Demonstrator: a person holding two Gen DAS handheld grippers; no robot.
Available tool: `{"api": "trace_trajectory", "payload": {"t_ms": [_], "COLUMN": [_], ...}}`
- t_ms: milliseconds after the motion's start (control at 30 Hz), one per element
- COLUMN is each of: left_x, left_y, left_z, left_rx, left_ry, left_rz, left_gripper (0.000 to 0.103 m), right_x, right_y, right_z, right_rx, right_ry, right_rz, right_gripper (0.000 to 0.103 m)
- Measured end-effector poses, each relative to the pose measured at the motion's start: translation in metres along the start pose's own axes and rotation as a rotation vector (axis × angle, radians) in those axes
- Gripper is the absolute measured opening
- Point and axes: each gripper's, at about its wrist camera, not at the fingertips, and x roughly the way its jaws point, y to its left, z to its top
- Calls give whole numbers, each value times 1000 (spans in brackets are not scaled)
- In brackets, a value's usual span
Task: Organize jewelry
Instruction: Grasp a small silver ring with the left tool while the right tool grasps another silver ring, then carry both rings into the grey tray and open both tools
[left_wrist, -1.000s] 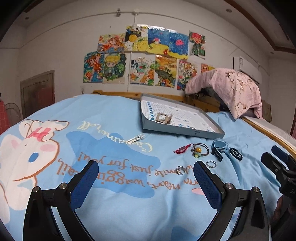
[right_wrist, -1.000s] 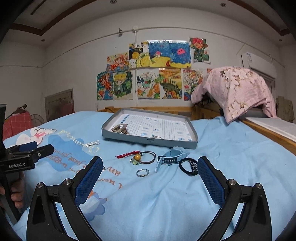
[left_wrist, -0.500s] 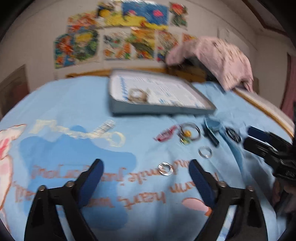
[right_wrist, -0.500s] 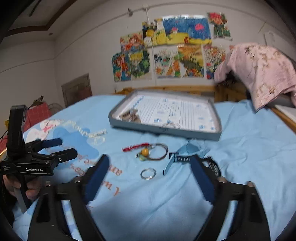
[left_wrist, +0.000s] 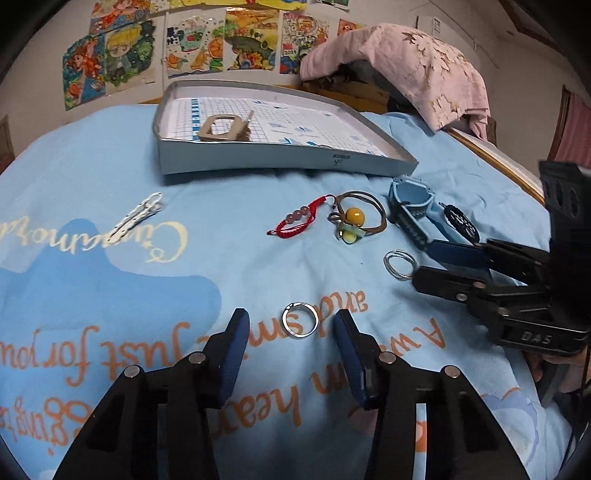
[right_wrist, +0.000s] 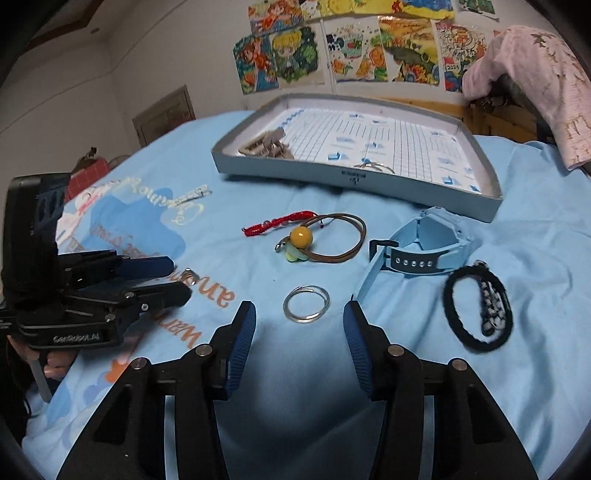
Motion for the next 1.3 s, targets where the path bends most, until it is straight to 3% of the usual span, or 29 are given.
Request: {"api": "trace_trajectory", "payload": {"t_ms": [200,400,467,500,700,1100,1300], "left_x": [7,13,16,16,16,0,-12], "left_y": [-3,-5,-6,-6,-4,-3,2], "left_z": [-2,-6,-6,-6,-7,-4,20], "left_rx": [13,23,28,27,20,11,-4], "left_ry": [15,33,37,36,20,-41,-82], "left_rz": [-9,-25,-22,-25,-35,-59,-64], "left_gripper": [33,23,21,21,21,20,20], "right_x": [23,28,31,32,35,6,-13], "right_y": [6,7,9,9,14,18,12], "right_z": [12,2,1,1,1,-7,12], "right_rx": [-47,-48,-54,-55,-76,-100,-96], "right_ry": [59,73,80,84,83,-51,-112], "right_rz": [-42,-36,-40,-44,-69,-42,-25], "right_gripper": [39,39,35,27,27,27,27]}}
